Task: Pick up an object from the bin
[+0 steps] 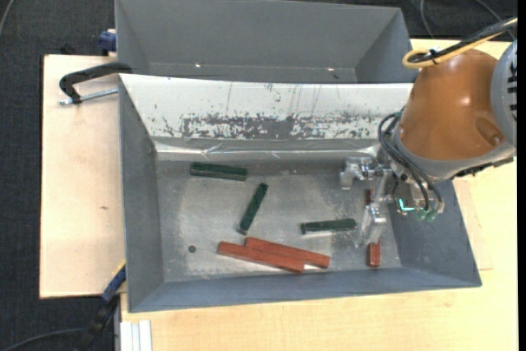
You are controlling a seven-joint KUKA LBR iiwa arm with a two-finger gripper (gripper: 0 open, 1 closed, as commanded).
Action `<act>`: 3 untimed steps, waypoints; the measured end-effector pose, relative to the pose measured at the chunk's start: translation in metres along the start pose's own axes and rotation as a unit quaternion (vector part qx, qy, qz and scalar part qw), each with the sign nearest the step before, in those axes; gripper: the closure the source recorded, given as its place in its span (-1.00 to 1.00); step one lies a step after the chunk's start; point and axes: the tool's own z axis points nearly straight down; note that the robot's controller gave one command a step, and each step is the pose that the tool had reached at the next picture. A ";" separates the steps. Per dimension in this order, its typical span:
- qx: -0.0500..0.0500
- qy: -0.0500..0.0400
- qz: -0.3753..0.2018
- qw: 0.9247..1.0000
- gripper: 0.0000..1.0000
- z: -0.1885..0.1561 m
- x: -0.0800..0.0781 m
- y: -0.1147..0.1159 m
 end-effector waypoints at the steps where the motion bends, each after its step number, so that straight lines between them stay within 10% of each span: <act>1: 0.000 0.000 0.000 1.000 -1.00 0.109 -0.024 0.008; 2: 0.000 -0.003 0.000 1.000 1.00 0.105 -0.025 0.007; 3: 0.001 -0.010 -0.003 1.000 1.00 -0.048 -0.027 0.008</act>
Offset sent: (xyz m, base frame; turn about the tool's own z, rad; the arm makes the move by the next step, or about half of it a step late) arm 0.0237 0.0067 -0.1056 0.0002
